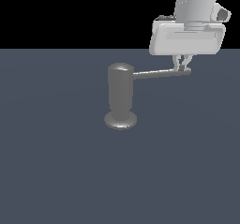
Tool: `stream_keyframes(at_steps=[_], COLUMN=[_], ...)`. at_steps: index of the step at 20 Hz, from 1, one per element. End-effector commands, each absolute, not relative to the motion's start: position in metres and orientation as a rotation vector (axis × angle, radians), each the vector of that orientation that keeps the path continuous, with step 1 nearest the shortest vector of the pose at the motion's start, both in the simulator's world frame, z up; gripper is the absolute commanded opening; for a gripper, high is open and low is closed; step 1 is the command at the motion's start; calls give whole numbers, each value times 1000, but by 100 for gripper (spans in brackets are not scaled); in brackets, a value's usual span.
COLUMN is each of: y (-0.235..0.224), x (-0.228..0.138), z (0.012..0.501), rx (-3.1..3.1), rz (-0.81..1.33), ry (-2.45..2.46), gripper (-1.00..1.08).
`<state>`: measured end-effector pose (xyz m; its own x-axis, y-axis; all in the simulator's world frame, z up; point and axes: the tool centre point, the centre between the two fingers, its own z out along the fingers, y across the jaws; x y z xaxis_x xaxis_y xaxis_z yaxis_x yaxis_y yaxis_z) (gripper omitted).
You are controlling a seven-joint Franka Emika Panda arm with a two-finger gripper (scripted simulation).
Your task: Turn on the faucet by rotating a designated handle.
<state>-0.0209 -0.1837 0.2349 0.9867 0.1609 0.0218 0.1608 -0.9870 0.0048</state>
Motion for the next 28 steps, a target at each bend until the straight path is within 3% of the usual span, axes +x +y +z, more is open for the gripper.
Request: stream_keyframes(at_steps=[1,15,16,28], y=[-194,-217,-187,-180], x=[-18,13,22,58], z=[226,223,236,233], rx=[3131,3134,3135,3135], rz=[12,1,35,27], ry=[235,219,291,274], gripper=[-100,-100,-100,-100])
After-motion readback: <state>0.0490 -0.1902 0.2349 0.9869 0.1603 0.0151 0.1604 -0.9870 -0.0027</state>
